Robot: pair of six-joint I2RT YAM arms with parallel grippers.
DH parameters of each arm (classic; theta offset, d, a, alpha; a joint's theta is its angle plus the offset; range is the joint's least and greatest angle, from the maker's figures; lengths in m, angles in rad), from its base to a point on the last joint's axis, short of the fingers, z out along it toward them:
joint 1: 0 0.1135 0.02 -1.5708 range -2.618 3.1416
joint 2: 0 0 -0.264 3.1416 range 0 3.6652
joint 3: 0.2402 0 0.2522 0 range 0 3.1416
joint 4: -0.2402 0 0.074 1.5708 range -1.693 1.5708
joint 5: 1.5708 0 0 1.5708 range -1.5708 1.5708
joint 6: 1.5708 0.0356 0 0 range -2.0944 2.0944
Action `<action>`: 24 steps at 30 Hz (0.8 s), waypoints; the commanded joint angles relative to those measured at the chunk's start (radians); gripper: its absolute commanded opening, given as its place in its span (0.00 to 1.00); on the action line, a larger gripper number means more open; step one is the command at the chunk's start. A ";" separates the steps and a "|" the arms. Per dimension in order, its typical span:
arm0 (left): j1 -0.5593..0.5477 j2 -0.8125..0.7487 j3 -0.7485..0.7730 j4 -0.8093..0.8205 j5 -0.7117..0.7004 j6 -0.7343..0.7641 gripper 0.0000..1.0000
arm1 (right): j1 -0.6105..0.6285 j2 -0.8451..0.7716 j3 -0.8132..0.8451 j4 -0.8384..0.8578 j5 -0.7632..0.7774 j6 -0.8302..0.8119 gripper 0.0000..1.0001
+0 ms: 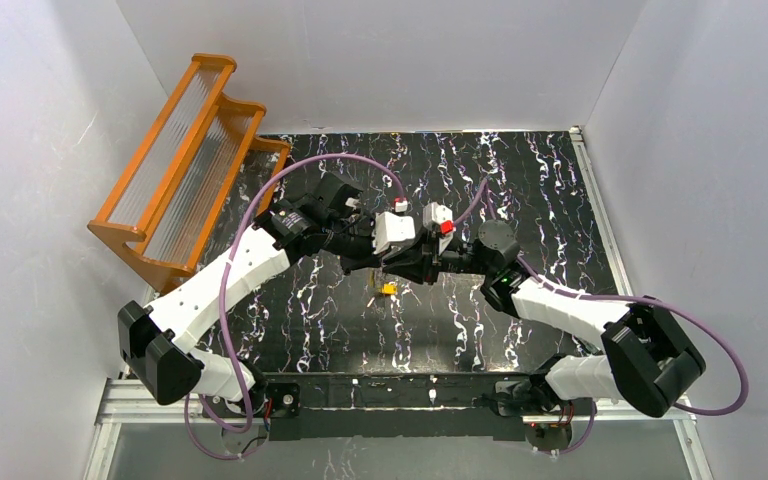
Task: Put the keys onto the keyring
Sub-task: Adjust the key on the keyring.
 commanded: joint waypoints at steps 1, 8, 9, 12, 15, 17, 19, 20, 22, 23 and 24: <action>-0.006 -0.037 -0.015 0.016 0.048 -0.007 0.00 | 0.007 0.019 0.004 0.069 -0.014 0.004 0.25; -0.008 -0.048 -0.027 0.026 0.057 -0.012 0.00 | 0.008 0.031 0.009 0.040 -0.002 -0.016 0.14; -0.008 -0.050 -0.028 0.029 0.058 -0.012 0.00 | 0.008 0.029 0.006 0.033 0.003 -0.023 0.13; -0.008 -0.055 -0.032 0.031 0.062 -0.013 0.00 | 0.008 0.026 0.011 0.001 0.023 -0.040 0.13; -0.008 -0.058 -0.036 0.037 0.063 -0.014 0.00 | 0.008 0.022 0.016 -0.030 0.043 -0.053 0.20; -0.008 -0.059 -0.038 0.039 0.067 -0.015 0.00 | 0.008 0.017 0.013 -0.032 0.050 -0.059 0.23; -0.008 -0.061 -0.041 0.042 0.069 -0.016 0.00 | 0.008 0.018 0.017 -0.035 0.047 -0.066 0.15; -0.008 -0.062 -0.042 0.045 0.070 -0.016 0.00 | 0.008 0.015 0.018 -0.038 0.046 -0.069 0.05; -0.008 -0.062 -0.045 0.048 0.071 -0.016 0.00 | 0.008 0.010 0.018 -0.035 0.045 -0.070 0.01; -0.008 -0.063 -0.048 0.049 0.070 -0.016 0.00 | 0.008 0.007 0.019 -0.035 0.042 -0.070 0.01; -0.008 -0.064 -0.053 0.049 0.069 -0.017 0.00 | 0.008 0.005 0.020 -0.036 0.039 -0.071 0.01</action>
